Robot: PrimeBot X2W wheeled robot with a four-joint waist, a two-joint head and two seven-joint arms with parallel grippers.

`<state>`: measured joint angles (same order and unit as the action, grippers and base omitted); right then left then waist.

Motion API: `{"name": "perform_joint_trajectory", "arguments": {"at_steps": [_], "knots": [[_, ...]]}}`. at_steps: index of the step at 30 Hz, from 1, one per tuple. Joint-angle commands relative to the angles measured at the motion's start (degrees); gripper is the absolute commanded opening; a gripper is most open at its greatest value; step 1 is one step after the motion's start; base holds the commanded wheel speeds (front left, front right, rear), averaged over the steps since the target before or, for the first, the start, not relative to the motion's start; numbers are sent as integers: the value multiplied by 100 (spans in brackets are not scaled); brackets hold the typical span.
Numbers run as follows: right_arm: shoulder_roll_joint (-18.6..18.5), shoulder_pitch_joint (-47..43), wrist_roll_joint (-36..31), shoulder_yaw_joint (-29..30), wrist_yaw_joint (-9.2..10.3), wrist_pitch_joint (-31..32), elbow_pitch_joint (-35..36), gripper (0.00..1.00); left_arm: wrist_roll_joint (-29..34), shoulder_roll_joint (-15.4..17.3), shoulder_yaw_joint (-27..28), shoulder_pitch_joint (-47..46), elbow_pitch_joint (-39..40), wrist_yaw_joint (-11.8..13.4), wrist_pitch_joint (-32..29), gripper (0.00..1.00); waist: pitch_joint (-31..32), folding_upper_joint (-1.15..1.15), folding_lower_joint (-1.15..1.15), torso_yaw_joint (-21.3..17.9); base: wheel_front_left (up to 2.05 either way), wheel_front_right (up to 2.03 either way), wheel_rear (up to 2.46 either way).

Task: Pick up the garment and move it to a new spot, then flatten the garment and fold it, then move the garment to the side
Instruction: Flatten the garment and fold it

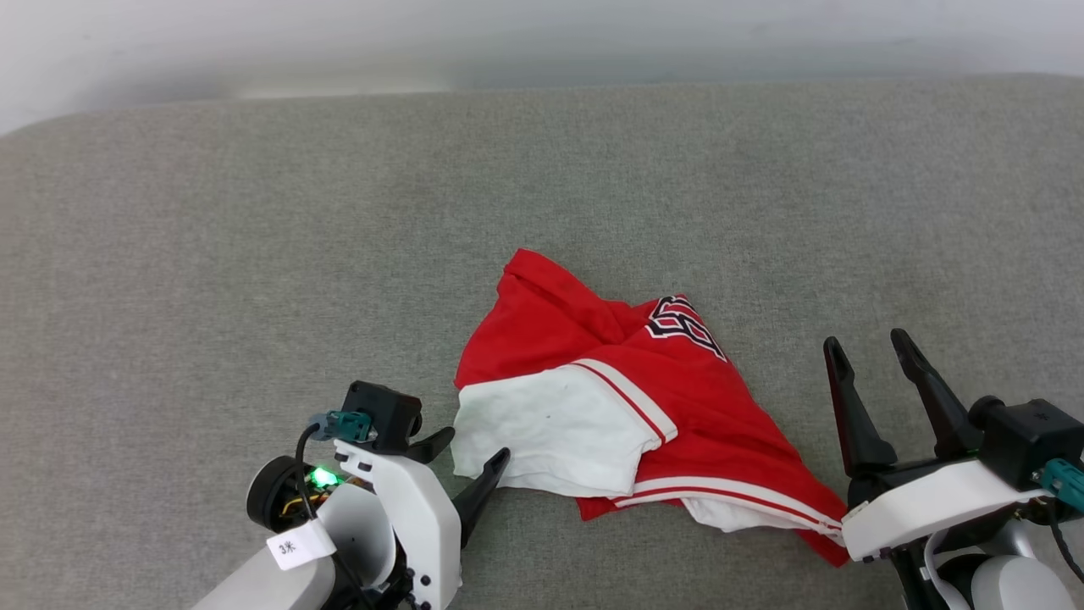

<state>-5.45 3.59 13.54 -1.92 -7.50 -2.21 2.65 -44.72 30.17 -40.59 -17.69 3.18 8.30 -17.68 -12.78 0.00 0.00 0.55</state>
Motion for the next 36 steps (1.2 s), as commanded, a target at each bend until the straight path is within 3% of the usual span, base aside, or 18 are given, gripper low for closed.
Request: {"name": "perform_joint_trajectory", "arguments": {"at_steps": [1, 9, 12, 13, 14, 15, 20, 25, 29, 36], "knots": [[-29, 81, -37, 17, 2, -11, 9, 100, -29, -10, -36, -88, -93, -31, -34, 100, -104, 0, 0, -69, 0, 0, 0], [8, 112, -59, 5, 2, -74, -33, 100, 266, -14, -169, -301, -574, 6, -17, 100, -288, 0, 0, -123, 0, 0, 0], [26, 142, -68, -6, 2, -81, -53, 100, 125, -137, -157, -279, -603, -113, 48, 100, -327, 0, 0, -114, 0, 0, 0], [30, 143, -72, -11, 2, -82, -60, 100, 119, -125, -168, -298, -614, -145, 43, 74, -333, 0, 0, -108, 0, 0, 0], [33, 144, -70, -16, 2, -84, -75, 100, 102, -129, -179, -320, -620, -184, 45, 26, -333, 0, 0, -100, 0, 0, 0], [35, 149, -64, -20, 2, -82, -93, 100, 66, -158, -181, -327, -605, -230, 78, 0, -325, 0, 0, -90, 0, 0, 0], [39, 117, -67, -22, 2, -68, -200, 100, -81, -177, -48, -239, -445, -345, 299, 0, -157, 0, 0, -2, 0, 0, 0], [41, 51, -70, -6, 2, -44, -264, 100, -184, -55, 333, -131, -118, -262, 740, 0, 29, 0, 0, 98, 0, 0, 0], [42, 2, -86, -15, 2, -32, -315, 100, -222, 150, 882, -98, 319, -91, 1257, 0, 197, 0, 0, 201, 0, 0, 0], [70, -67, -68, -32, 2, -12, -377, 100, -270, 512, 1945, 176, 864, 477, 2018, 0, 362, 0, 0, 315, 0, 0, 0]]}}
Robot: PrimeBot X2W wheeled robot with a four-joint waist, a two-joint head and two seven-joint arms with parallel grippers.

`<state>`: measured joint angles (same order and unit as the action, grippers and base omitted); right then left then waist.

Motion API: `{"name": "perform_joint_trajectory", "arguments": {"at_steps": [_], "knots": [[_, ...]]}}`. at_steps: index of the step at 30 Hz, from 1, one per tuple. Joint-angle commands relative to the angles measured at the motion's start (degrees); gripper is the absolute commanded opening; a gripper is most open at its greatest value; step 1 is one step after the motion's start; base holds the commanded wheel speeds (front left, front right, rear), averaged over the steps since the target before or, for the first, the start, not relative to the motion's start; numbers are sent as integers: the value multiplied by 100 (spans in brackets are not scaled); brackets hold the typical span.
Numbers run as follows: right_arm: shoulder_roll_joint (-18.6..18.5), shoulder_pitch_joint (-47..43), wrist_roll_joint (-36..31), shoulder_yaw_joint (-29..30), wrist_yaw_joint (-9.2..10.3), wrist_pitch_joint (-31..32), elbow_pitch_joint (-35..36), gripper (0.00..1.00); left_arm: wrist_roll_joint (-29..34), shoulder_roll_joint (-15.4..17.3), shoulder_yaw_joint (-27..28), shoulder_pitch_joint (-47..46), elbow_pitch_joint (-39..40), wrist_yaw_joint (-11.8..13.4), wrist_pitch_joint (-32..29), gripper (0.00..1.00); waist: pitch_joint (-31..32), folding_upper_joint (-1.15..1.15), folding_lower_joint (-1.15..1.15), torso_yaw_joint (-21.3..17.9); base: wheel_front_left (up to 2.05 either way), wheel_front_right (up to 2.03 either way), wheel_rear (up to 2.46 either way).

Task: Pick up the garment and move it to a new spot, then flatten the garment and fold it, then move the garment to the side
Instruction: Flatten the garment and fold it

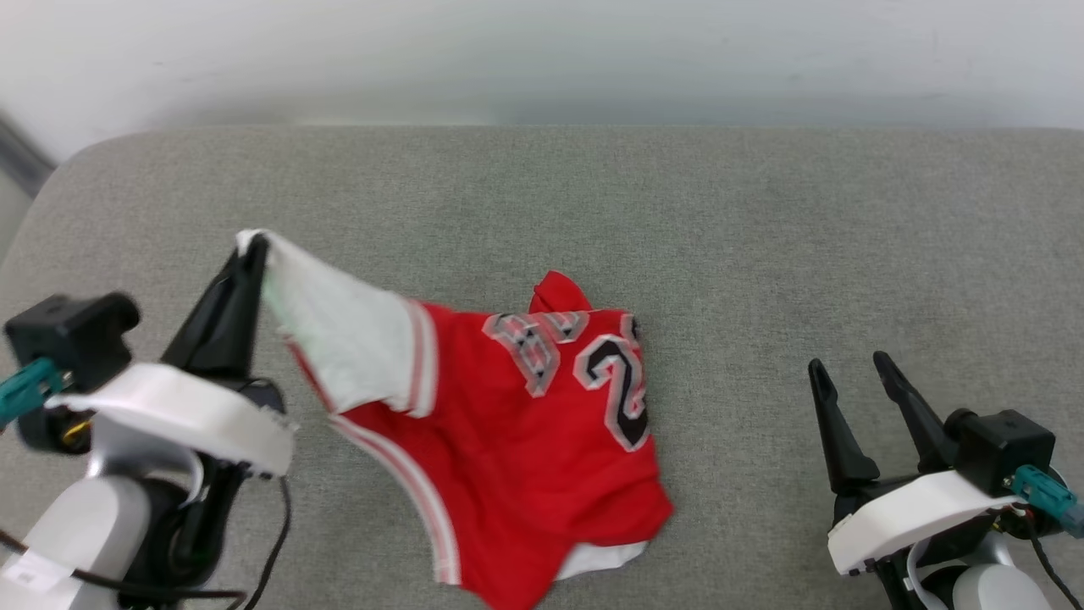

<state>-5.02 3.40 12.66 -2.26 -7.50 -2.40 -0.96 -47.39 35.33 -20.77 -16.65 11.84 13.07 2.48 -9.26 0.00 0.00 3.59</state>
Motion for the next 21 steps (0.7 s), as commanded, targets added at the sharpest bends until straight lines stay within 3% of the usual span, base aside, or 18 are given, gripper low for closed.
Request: {"name": "perform_joint_trajectory", "arguments": {"at_steps": [1, 3, 7, 13, 14, 15, 16, 17, 21], "knots": [[28, -62, 23, -11, 2, 10, -30, 100, 3, 69, 52, 173, 17, 70, 33, 0, 20, 0, 0, 22, 0, 0, 0], [29, -76, 13, -40, 2, 14, -53, 100, 61, 271, 187, 417, -56, 225, 16, 0, 30, 0, 0, 40, 0, 0, 0], [28, -72, 9, -62, 2, 7, -92, 100, -10, 348, 329, 901, -524, 521, 4, 0, 15, 0, 0, 65, 0, 0, 0], [-28, -4, 12, -126, 2, 36, -134, 100, -51, 105, 433, 1212, -1746, 899, 235, 0, -14, 0, 0, 63, 0, 0, 0], [-36, 1, 16, -140, 2, 48, -143, 100, -39, 65, 386, 1224, -1927, 909, 222, 15, -12, 0, 0, 59, 0, 0, 0], [-44, 4, 18, -148, 2, 58, -148, 100, -25, 32, 288, 1234, -2088, 863, 157, 45, -6, 0, 0, 55, 0, 0, 0], [-58, -2, 23, -148, 2, 65, -152, 100, 29, 30, 186, 1200, -2178, 773, 133, 96, 4, 0, 0, 53, 0, 0, 0], [-69, -12, 27, -152, 2, 69, -153, 100, 17, -14, 141, 1125, -2242, 701, 149, 100, 15, 0, 0, 55, 0, 0, 0], [-111, -80, 23, -144, 2, 109, -144, 100, 166, -116, -15, 905, -2339, 382, 482, 100, 103, 0, 0, 97, 0, 0, 0]]}}
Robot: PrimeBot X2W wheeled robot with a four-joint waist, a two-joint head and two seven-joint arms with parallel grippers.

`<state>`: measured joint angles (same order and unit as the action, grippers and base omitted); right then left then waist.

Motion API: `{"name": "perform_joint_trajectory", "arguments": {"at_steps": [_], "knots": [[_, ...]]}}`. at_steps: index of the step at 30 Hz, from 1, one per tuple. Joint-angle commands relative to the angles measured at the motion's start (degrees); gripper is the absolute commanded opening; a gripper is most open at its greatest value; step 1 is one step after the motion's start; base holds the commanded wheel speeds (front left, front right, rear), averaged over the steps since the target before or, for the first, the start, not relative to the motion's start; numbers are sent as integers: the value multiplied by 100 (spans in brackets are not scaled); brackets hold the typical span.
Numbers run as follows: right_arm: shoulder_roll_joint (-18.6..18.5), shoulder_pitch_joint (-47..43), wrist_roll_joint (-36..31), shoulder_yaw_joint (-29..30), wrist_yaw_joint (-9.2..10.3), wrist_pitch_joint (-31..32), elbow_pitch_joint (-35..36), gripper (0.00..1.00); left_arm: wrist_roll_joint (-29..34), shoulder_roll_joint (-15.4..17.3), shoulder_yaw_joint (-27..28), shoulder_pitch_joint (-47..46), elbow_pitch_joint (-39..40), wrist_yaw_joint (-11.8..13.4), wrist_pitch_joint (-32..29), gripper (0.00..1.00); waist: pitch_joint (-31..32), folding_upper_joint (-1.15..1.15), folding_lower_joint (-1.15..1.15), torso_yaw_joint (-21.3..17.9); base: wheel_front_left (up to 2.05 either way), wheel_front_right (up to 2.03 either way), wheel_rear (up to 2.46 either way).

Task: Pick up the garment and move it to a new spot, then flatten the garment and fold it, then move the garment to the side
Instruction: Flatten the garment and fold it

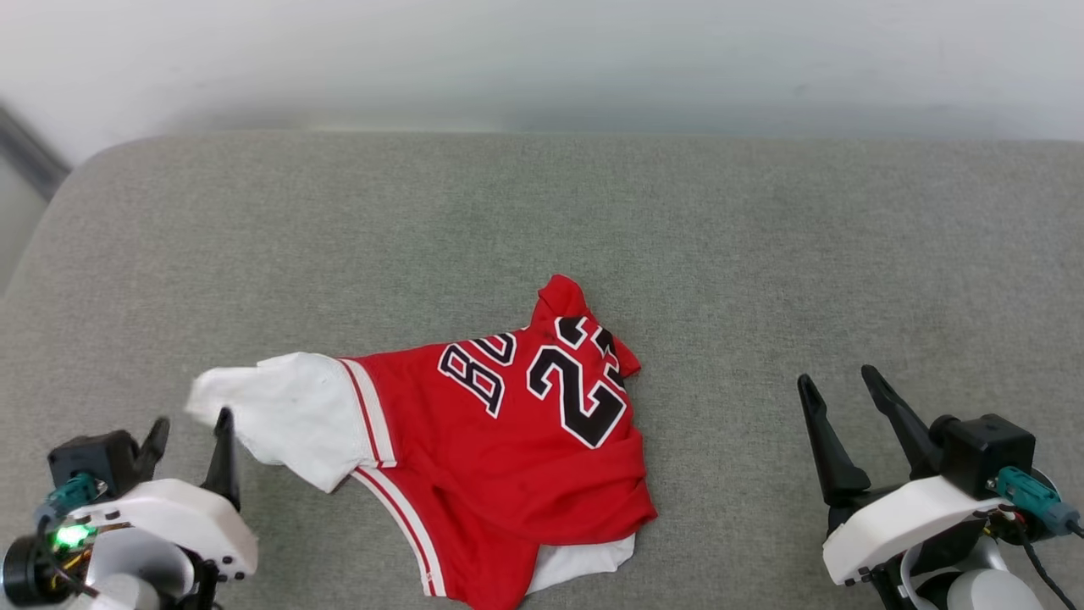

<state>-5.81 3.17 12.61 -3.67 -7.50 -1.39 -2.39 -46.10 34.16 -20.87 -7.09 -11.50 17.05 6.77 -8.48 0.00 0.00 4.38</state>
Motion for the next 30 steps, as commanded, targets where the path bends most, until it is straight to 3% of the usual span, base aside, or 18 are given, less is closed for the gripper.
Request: {"name": "perform_joint_trajectory", "arguments": {"at_steps": [1, 5, 9, 12, 19, 24, 30], "knots": [[-39, -68, 21, -16, 2, 22, 12, 100, 114, -2, -45, -101, 33, -117, 191, 100, 52, 0, 0, 31, 0, 0, 0], [-146, -70, 15, -144, 2, 130, 108, 100, 504, -52, -237, -290, 359, -528, 672, 100, 154, 0, 0, 128, 0, 0, 0], [-381, 48, 163, -519, 2, 501, 370, 100, 961, -202, -278, -324, 816, -693, 820, 100, 193, 0, 0, 273, 0, 0, 0], [-691, 222, 416, -1036, 2, 1159, 615, 100, 1271, -389, -243, -290, 1184, -726, 848, 100, 164, 0, 0, 418, 0, 0, 0], [-1322, 971, 977, -2212, 3, 3368, 691, 100, 1685, -772, -342, -151, 1511, -887, 847, 100, 12, 0, 0, 831, 0, 0, 0], [-1385, 1460, 1038, -2562, 3, 4743, 124, 100, 1798, -1035, -364, -204, 1444, -1009, 842, 100, -113, 0, 0, 1194, 0, 0, 0], [-1210, 1729, 906, -2660, 2, 5279, -545, 100, 1924, -1258, -369, -239, 1307, -1184, 843, 100, -283, 0, 0, 1582, 0, 0, 0]]}}
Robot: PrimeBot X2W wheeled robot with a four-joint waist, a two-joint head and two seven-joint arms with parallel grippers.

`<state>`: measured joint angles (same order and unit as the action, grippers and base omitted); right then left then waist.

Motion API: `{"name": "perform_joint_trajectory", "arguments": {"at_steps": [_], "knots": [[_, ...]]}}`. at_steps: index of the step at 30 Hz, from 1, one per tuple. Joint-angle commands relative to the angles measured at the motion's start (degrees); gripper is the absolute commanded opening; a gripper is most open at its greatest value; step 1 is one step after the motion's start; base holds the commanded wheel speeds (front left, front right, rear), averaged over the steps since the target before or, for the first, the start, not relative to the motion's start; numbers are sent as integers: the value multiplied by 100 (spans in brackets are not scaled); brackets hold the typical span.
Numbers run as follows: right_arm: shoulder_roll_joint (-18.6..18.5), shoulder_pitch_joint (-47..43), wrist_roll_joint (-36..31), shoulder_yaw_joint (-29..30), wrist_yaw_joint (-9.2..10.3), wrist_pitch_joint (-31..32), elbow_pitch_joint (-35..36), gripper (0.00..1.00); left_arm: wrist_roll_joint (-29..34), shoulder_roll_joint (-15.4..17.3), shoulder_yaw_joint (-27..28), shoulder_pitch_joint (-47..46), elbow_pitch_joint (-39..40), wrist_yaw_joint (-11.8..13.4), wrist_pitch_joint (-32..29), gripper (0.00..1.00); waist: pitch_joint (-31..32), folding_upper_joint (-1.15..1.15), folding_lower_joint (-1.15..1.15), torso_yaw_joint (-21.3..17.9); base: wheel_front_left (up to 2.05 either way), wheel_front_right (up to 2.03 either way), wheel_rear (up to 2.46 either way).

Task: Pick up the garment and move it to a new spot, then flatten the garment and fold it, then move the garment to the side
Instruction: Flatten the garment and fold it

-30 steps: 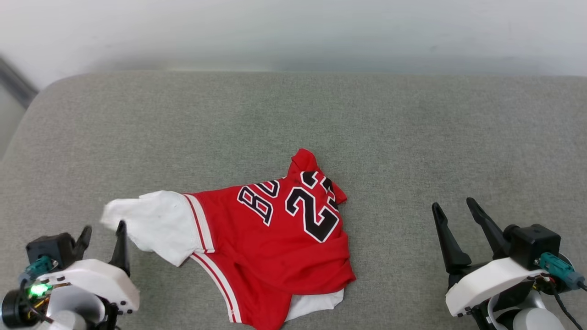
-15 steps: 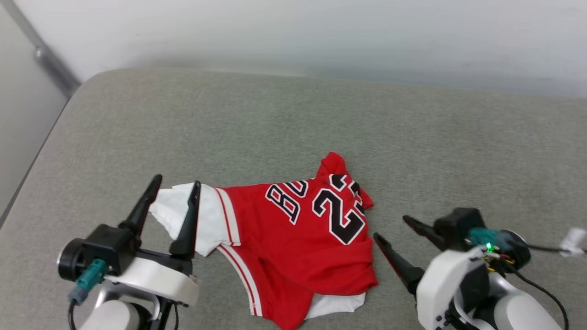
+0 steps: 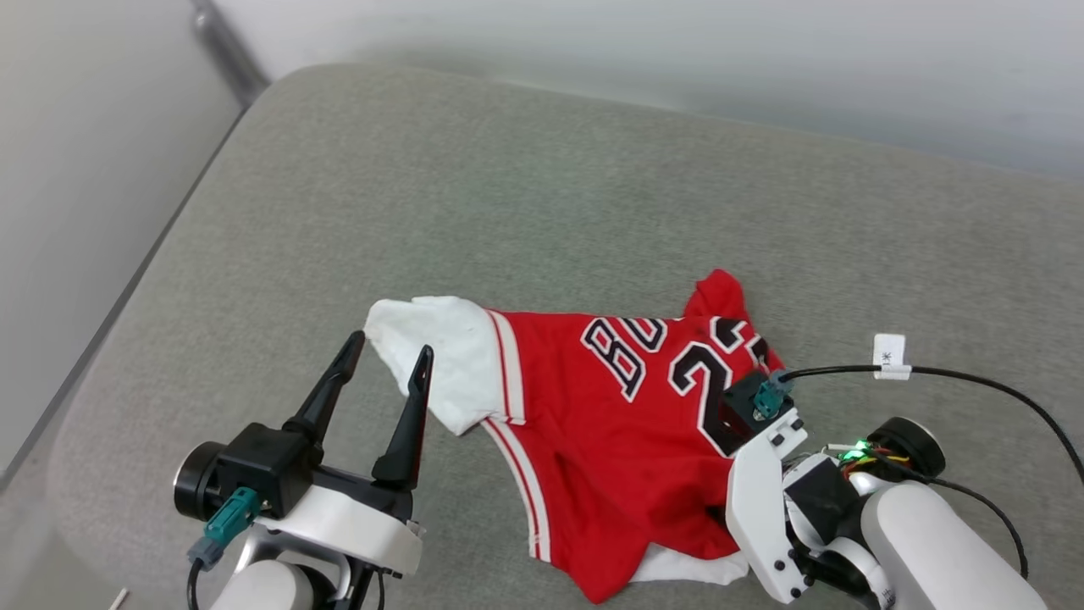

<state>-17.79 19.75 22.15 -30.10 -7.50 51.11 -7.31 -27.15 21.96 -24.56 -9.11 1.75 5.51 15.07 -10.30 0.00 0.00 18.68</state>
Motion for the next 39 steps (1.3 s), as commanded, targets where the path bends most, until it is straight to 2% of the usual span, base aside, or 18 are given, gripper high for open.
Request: {"name": "perform_joint_trajectory", "arguments": {"at_steps": [1, 6, 7, 8, 9, 11, 19, 27, 31, 32, 33, 34, 35, 39], "knots": [[-11, 82, -76, -66, 2, 44, -169, 100, 37, -63, 8, -38, -42, -50, 13, 100, -123, 0, 0, 198, 0, 0, 0], [-44, 22, -165, -272, 2, -49, -631, 100, 115, -188, 91, -10, -123, -146, 14, 100, -195, 0, 0, 345, 0, 0, 0], [-84, 8, -179, -332, 2, -73, -701, 36, 132, -203, 111, 4, -132, -166, 14, 100, -204, 0, 0, 352, 0, 0, 0], [-124, 9, -185, -376, 2, -96, -745, 16, 140, -215, 136, 18, -144, -189, 14, 100, -210, 0, 0, 351, 0, 0, 0], [-185, 19, -187, -405, 2, -137, -775, 0, 140, -218, 159, 32, -165, -196, 14, 100, -208, 0, 0, 342, 0, 0, 0], [-332, 55, -163, -394, 2, -215, -783, 0, 174, -223, 202, 45, -208, -225, 14, 100, -188, 0, 0, 288, 0, 0, 0], [-1060, 337, -103, 316, 7, -476, -495, 0, 238, -289, 280, 69, -286, -348, 14, 100, -42, 0, 0, -72, 0, 0, 0], [-2192, 233, -260, 684, 4, -493, -215, 0, 307, -355, 304, 54, -330, -436, 14, 100, -42, 0, 0, -388, 0, 0, 0], [-2350, 99, -139, 631, 4, -692, -250, 0, 325, -367, 314, 35, -355, -465, 14, 100, -71, 0, 0, -501, 0, 0, 0], [-2327, 33, -110, 603, 4, -948, -385, 39, 325, -370, 279, -4, -395, -508, 14, 100, -96, 0, 0, -559, 0, 0, 0], [-2327, 33, -110, 603, 4, -948, -385, 39, 325, -370, 279, -4, -395, -508, 14, 100, -96, 0, 0, -559, 0, 0, 0], [-2322, 10, -136, 544, 4, -1092, -452, 84, 331, -378, 257, -36, -418, -533, 14, 100, -100, 0, 0, -583, 0, 0, 0], [-2286, 30, -167, 559, 5, -1243, -538, 100, 333, -389, 251, -62, -431, -542, 14, 100, -95, 0, 0, -613, 0, 0, 0], [-1966, 217, -171, 722, 4, -1929, -747, 100, 320, -349, 292, -51, -464, -553, 14, 100, -49, 0, 0, -781, 0, 0, 0]]}}
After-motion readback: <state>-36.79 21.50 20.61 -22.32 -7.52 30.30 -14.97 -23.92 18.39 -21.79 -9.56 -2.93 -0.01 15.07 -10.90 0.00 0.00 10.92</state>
